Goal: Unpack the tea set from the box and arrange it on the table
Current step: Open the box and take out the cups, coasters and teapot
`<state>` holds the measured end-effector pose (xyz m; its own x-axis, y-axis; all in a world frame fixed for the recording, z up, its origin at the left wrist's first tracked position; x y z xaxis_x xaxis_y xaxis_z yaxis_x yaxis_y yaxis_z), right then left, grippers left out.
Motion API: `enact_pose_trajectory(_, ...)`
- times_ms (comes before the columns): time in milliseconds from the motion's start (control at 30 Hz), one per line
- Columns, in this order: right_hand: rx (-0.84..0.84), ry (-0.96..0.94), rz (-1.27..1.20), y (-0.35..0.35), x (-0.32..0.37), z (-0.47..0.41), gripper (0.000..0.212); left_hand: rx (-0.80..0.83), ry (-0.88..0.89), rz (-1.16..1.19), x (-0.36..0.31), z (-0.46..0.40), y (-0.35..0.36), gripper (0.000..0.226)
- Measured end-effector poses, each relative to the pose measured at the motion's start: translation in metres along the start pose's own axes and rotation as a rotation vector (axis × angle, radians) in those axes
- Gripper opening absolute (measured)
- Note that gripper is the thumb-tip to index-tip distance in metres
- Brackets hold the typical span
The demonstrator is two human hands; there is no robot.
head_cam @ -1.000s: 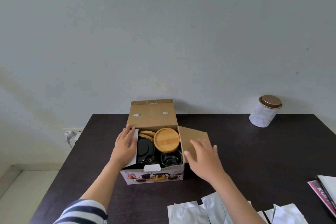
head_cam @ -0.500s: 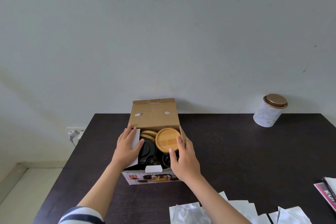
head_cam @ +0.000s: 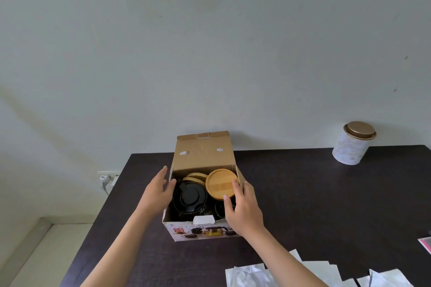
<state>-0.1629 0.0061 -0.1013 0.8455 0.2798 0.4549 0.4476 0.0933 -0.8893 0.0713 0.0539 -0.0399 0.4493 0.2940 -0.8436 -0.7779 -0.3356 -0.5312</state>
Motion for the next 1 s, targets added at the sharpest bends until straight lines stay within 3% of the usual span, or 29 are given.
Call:
enact_pose_trajectory(133, 0.015, -0.001, -0.013, 0.000, 0.000, 0.000, 0.084, -0.084, 0.093, -0.134, 0.005, 0.008, -0.021, 0.063)
enact_pose_trajectory(267, 0.020, -0.001, -0.013, 0.000, 0.000, 0.000, 0.074, -0.073, 0.263, -0.579, -0.001, 0.012, -0.029, 0.060)
enact_pose_trajectory(433, 0.039, -0.007, 0.017, 0.000, -0.001, -0.001, 0.072, -0.001, 0.156, -0.806, -0.004, 0.015, -0.014, 0.053)
enact_pose_trajectory(567, 0.049, -0.007, 0.048, -0.003, 0.000, 0.001, 0.068, 0.025, 0.062, -0.763, 0.003, 0.008, 0.006, 0.075)
enact_pose_trajectory(733, 0.095, -0.052, 0.177, -0.011, 0.004, 0.000, 0.076, -0.001, -0.093, -0.426, 0.011, 0.003, 0.038, 0.102)
enact_pose_trajectory(867, 0.161, -0.152, 0.217, -0.017, 0.009, -0.012, 0.091, -0.129, -0.112, -0.503, 0.010, 0.013, 0.051, 0.108)
enact_pose_trajectory(1000, 0.192, -0.217, 0.253, -0.023, 0.016, -0.034, 0.102, -0.148, -0.113, -0.529, 0.010, 0.013, 0.052, 0.106)
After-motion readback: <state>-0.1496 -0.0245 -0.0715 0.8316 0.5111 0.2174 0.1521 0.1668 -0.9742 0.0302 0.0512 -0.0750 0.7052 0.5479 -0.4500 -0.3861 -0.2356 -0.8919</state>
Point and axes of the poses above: each hand's wrist, its own z-axis away from the middle knuckle, its own y-axis out of the palm, x = y × z, the point moved 4 cm from there along -z, towards the middle knuckle, and after that the axes turned 10 degrees about z, right-handed, at the moved point
